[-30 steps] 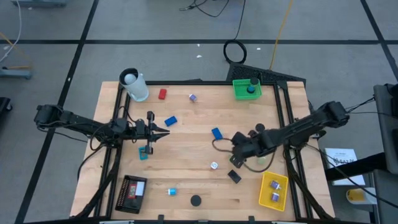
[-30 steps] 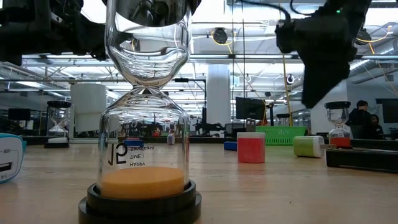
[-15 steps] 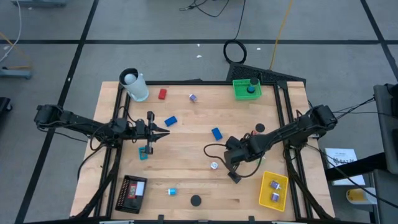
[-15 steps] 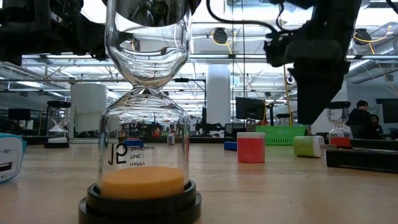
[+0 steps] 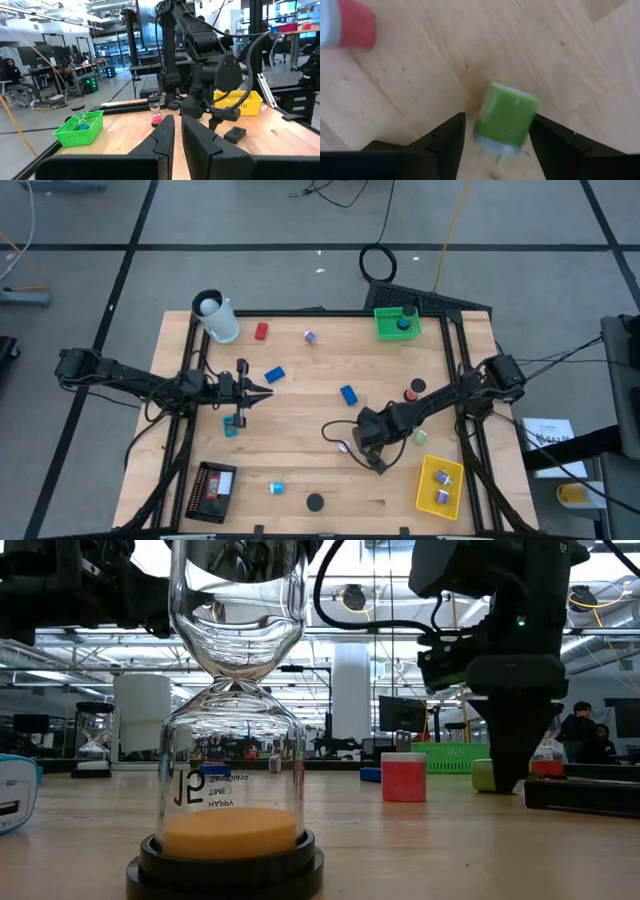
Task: Pick & Place Office items
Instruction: Put the left green charger adapter into the yellow bin
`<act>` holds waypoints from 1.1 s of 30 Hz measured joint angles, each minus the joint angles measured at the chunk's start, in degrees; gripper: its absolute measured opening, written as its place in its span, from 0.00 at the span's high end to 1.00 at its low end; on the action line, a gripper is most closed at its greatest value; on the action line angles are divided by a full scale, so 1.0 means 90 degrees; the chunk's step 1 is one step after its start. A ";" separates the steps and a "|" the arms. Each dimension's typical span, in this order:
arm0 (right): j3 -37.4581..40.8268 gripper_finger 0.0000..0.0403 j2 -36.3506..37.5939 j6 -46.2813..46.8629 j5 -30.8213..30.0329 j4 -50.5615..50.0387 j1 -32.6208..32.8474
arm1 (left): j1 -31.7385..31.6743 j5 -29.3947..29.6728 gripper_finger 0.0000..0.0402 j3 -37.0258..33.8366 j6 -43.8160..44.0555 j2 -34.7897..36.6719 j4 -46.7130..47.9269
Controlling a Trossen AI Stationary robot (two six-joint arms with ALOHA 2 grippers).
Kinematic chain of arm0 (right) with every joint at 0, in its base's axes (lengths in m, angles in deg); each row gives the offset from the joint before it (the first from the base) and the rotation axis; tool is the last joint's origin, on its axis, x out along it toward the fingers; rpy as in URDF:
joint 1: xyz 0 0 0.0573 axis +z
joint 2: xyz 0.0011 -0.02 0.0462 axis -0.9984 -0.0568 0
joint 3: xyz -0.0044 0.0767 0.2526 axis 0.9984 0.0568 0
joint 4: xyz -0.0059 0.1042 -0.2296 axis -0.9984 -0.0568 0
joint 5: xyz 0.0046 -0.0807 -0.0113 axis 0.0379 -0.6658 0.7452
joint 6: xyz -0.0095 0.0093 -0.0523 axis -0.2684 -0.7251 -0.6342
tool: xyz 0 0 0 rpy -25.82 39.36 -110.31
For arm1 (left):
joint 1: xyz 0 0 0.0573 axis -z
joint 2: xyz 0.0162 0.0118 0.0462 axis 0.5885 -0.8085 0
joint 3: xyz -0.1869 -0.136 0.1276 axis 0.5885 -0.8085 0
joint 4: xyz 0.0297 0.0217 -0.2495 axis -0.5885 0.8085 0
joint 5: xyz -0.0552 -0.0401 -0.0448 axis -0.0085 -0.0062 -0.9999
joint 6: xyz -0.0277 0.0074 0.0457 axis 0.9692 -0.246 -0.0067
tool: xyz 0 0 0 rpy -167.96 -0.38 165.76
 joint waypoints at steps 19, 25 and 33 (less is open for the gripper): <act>0.0113 0.41 0.0039 -0.0250 0.0132 0.0086 0.0010 | 0.0000 0.0000 0.90 0.0000 -0.0002 -0.0002 0.0002; 0.0155 0.53 0.0040 -0.0258 0.0137 0.0055 0.0010 | 0.0000 0.0000 0.90 0.0000 -0.0001 -0.0002 0.0004; 0.0146 0.68 0.0370 -0.0402 0.0186 -0.0182 0.0019 | 0.0000 0.0000 0.90 0.0000 -0.0002 -0.0001 0.0002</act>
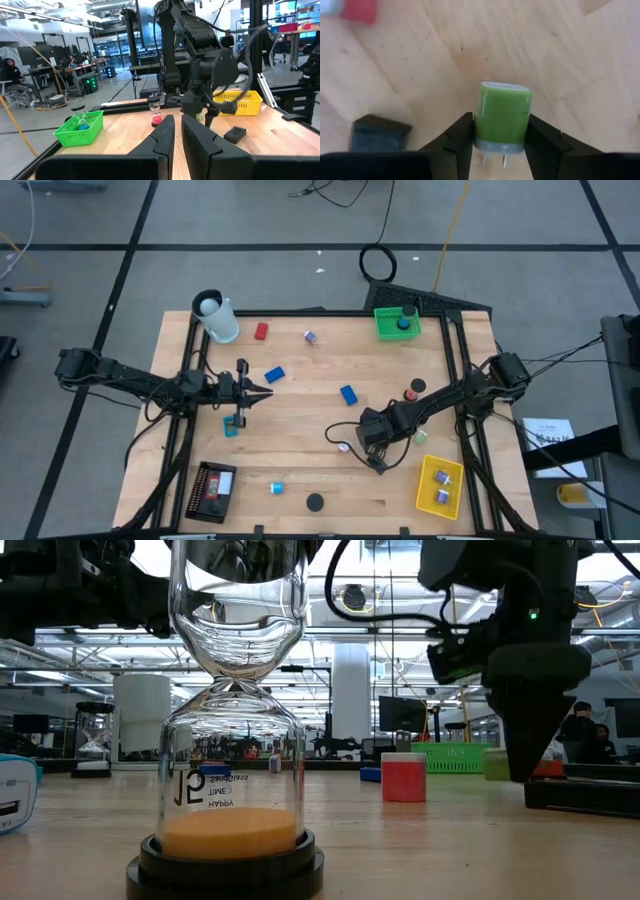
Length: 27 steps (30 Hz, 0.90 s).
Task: Pick & Place Office items
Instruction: Put the left green charger adapter into the yellow bin
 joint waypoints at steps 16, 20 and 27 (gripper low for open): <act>-0.0022 0.67 0.1884 0.3095 0.0456 -0.0279 0.2125 | 0.0000 0.0000 0.90 0.0000 0.0000 -0.0001 0.0000; -0.0022 0.67 0.1938 0.4923 0.0483 -0.0533 0.3004 | 0.0002 0.0000 0.90 0.0000 0.0000 0.0000 0.0000; -0.0021 0.67 0.1933 0.7418 0.0555 -0.1513 0.4017 | 0.0000 0.0000 0.90 0.0000 0.0000 -0.0001 0.0000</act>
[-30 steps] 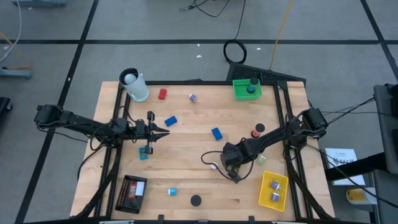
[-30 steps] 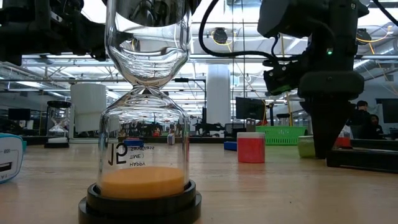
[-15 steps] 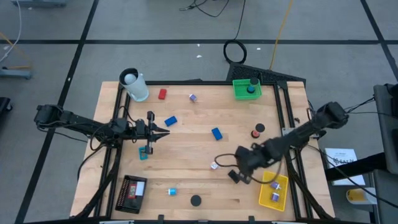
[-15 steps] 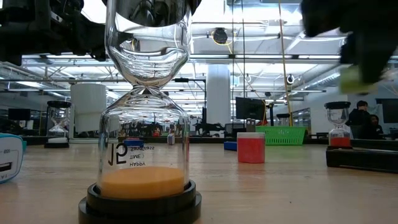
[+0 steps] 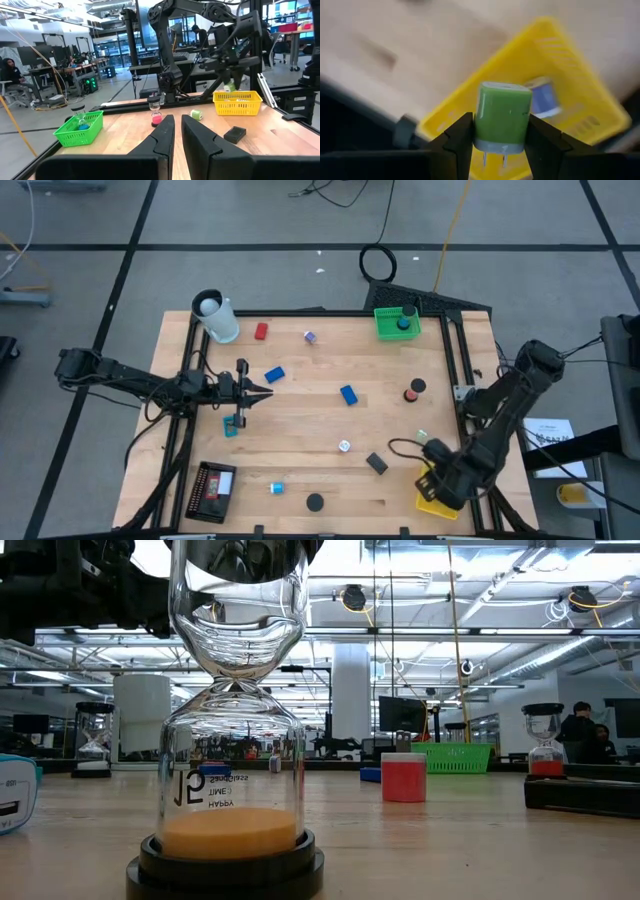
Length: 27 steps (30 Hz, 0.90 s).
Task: Pick & Place Office items
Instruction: Put the left green charger adapter into the yellow bin
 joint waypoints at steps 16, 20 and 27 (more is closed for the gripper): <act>0.1393 0.63 -0.0019 0.1395 0.0228 0.1202 0.0005 | 0.0000 -0.0001 0.90 0.0000 0.0000 0.0000 0.0000; 0.1454 0.58 -0.0016 0.1275 0.0226 0.1332 0.0002 | 0.0001 -0.0002 0.90 0.0000 0.0000 0.0000 0.0000; 0.1454 0.50 -0.0016 0.1145 0.0216 0.1412 0.0000 | 0.0002 -0.0002 0.90 0.0000 0.0000 0.0000 0.0000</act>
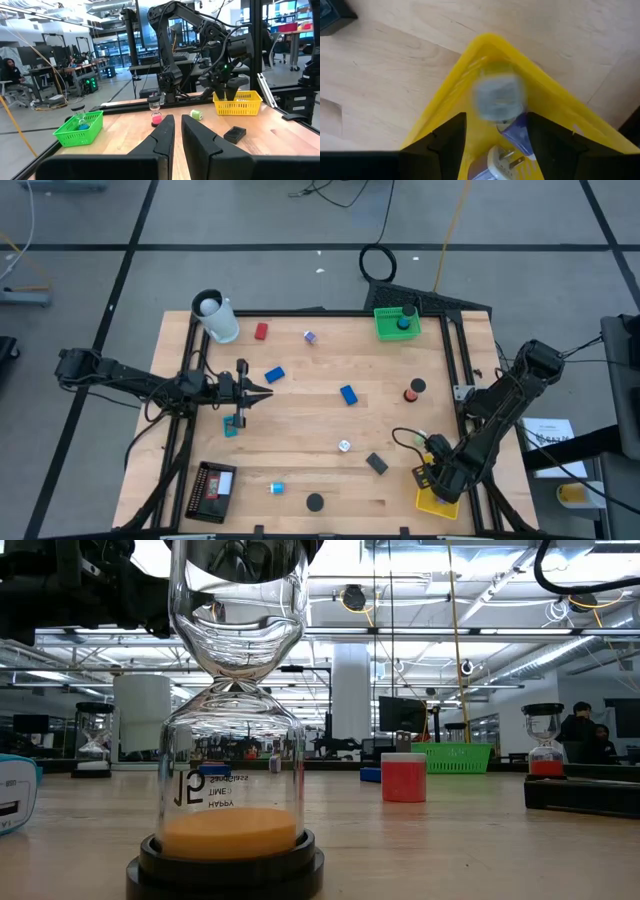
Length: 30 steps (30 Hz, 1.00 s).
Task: Pick & Place Office items
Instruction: Put the left green charger adapter into the yellow bin, then put the light blue digital clock into the black bin
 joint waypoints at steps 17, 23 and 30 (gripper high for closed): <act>0.0005 0.62 0.0537 -0.1271 0.0011 0.0170 -0.0095 | -0.0002 0.0002 0.90 0.0000 0.0000 0.0002 0.0000; 0.0005 0.79 0.0787 -0.2244 -0.0426 0.0202 -0.0446 | -0.0001 0.0002 0.90 0.0000 0.0000 0.0000 0.0000; 0.0005 0.91 0.1075 -0.4190 -0.0712 0.0201 -0.1200 | -0.0001 0.0001 0.90 0.0000 0.0000 0.0002 0.0000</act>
